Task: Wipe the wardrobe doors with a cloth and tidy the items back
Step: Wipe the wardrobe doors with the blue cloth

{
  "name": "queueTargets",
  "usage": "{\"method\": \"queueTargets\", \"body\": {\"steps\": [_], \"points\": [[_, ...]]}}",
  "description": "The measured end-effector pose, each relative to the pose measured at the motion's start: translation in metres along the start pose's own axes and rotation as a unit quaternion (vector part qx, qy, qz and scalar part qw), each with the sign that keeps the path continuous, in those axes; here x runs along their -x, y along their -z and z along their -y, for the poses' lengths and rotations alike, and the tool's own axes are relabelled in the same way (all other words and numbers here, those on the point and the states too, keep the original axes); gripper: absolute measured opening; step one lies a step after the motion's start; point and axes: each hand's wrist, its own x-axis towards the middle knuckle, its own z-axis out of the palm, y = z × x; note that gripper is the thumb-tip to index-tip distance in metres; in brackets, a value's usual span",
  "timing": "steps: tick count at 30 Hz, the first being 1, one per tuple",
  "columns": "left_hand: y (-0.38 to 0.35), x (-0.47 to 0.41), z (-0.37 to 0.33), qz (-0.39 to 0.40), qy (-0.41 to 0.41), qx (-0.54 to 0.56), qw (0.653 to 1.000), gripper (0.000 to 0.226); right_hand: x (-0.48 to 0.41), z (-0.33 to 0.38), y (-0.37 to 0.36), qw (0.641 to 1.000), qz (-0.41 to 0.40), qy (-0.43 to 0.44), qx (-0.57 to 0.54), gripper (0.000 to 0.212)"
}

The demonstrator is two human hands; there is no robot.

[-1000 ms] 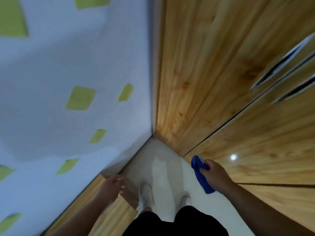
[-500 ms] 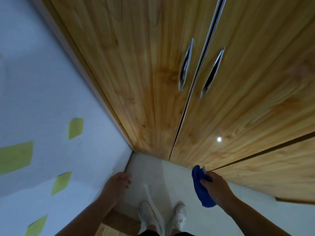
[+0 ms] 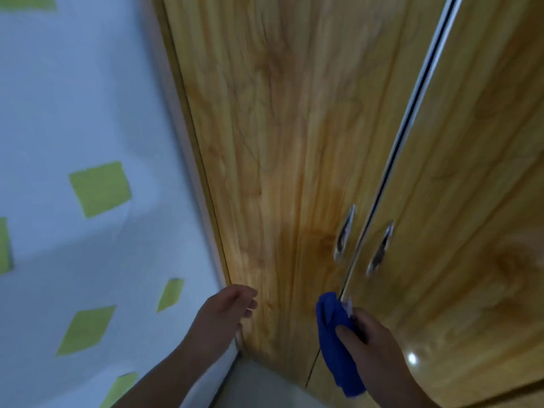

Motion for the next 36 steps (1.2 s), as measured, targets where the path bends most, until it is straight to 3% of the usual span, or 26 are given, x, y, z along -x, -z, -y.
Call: {"method": "queueTargets", "body": {"steps": [5,9,12,13,16,23,30,36], "points": [[0.052,0.0,-0.095,-0.028,-0.163,0.009,0.986,0.017,0.008,0.103,0.001,0.989,-0.032,0.101,-0.1,0.027],[0.089,0.003,-0.168,-0.071,-0.283,0.02,0.956,0.037,0.022,0.185,-0.003,0.958,-0.085,0.247,-0.115,0.044],[0.108,-0.004,-0.204,-0.1,-0.346,0.023,0.933,0.02,0.03,0.24,0.003,0.929,-0.12,0.335,-0.106,0.05],[0.114,-0.007,-0.214,-0.106,-0.361,0.022,0.926,0.012,0.033,0.257,0.006,0.92,-0.123,0.358,-0.104,0.05],[0.128,-0.014,-0.239,-0.131,-0.404,-0.003,0.905,0.024,0.041,0.294,0.015,0.896,-0.128,0.417,-0.084,0.048],[0.167,-0.034,-0.306,-0.231,-0.484,-0.041,0.843,0.019,0.049,0.371,0.036,0.863,-0.147,0.481,-0.043,0.047],[0.207,-0.058,-0.386,-0.329,-0.555,-0.128,0.753,0.035,0.043,0.45,0.045,0.815,-0.189,0.545,0.061,0.015],[0.23,-0.087,-0.429,-0.382,-0.582,-0.19,0.693,0.043,0.028,0.507,0.052,0.747,-0.279,0.588,0.136,0.006]]}}
